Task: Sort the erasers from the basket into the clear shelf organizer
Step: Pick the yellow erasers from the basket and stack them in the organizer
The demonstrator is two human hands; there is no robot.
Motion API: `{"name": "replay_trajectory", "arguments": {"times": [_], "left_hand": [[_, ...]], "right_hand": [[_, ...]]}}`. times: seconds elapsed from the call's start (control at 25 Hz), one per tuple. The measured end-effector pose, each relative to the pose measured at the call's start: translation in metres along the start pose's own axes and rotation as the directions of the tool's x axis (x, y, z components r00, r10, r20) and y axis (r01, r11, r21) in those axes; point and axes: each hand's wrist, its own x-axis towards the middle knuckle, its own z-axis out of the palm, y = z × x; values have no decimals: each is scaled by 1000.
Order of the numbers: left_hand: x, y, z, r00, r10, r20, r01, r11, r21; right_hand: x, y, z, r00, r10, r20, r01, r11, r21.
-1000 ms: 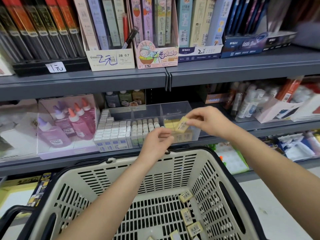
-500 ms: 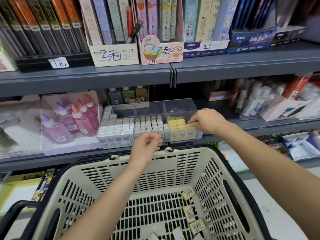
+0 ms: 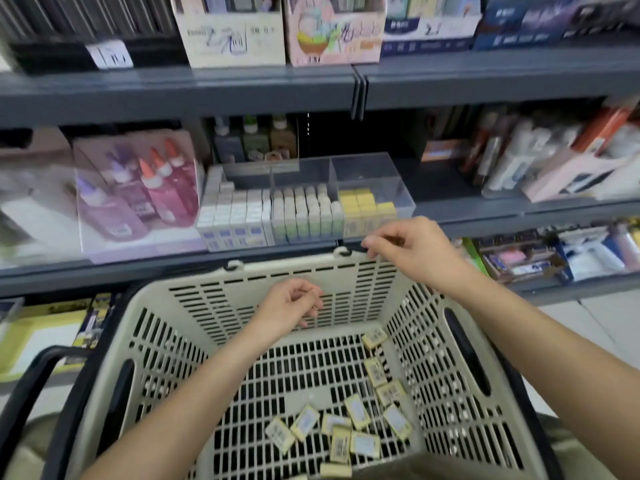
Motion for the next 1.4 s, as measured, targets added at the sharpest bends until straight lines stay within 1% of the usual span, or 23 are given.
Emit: {"name": "replay_trajectory", "arguments": {"times": [0.12,0.2,0.24,0.28,0.36,0.4,0.44,0.48,0.52,0.56,0.6,0.64,0.68,0.72,0.76,0.88,0.96,1.04,1.12,1.2,1.24,1.32,1.4], "left_hand": [[-6,-30,3,992,-121,24,119,991,57],[-8,-45,3,985,-166,37,163,983,81],[-9,-52,2,981,-189,40,185,979,87],[-9,-57,2,976,-215,41,210,973,101],[-10,-65,0,965,-258,46,248,956,159],[-11,-69,-1,959,-278,48,265,946,185],[-12,-75,-2,954,-295,49,280,939,198],[-14,-80,-3,952,-301,53,283,934,218],[-17,-86,-6,951,-299,75,270,926,266],[-21,-93,-8,944,-299,138,235,905,355],[-24,-102,-9,915,-324,239,180,861,477],[-27,-112,-9,857,-380,348,105,790,604],[-30,-121,-9,790,-447,420,23,706,708],[-33,-130,-10,748,-494,443,-37,635,772],[-36,-136,-11,737,-506,447,-67,604,794],[-41,-148,-16,769,-416,486,-166,603,780],[-44,-153,-16,779,-375,503,-254,545,799],[-46,-156,-15,789,-352,504,-275,531,802],[-45,-156,-16,795,-376,475,-149,639,755],[-42,-151,-20,799,-424,427,81,779,622],[-40,-147,-24,804,-444,395,192,823,534],[-36,-140,-31,828,-469,307,359,864,353],[-33,-130,-32,825,-499,264,493,865,95]], "right_hand": [[-24,1,37,977,97,190,-82,993,-86],[-31,11,63,950,202,239,-171,975,-141],[-32,17,78,932,252,263,-200,957,-209],[-33,24,93,904,310,296,-213,924,-316],[-38,37,122,801,486,349,-241,796,-555],[-43,45,133,743,569,351,-258,728,-635],[-48,53,142,706,622,339,-273,681,-679],[-53,61,149,696,643,318,-284,654,-701],[-58,68,156,709,639,298,-276,641,-717],[-61,74,161,735,615,287,-242,633,-735],[-64,79,164,754,588,293,-201,631,-750],[-65,83,166,769,562,305,-167,636,-754],[-66,87,168,776,547,314,-158,650,-743],[-67,91,169,775,543,324,-177,679,-713],[-68,94,170,766,546,338,-212,712,-669],[-70,100,170,724,568,392,-274,758,-592],[-70,98,168,724,556,407,-289,781,-553],[-69,95,168,736,530,422,-305,815,-493],[-68,92,169,760,485,432,-293,849,-439],[-65,88,168,780,453,432,-315,880,-355],[-62,84,166,776,448,443,-359,893,-272],[-57,71,162,741,417,527,-470,882,-38],[-53,53,162,686,336,645,-533,836,130]]}}
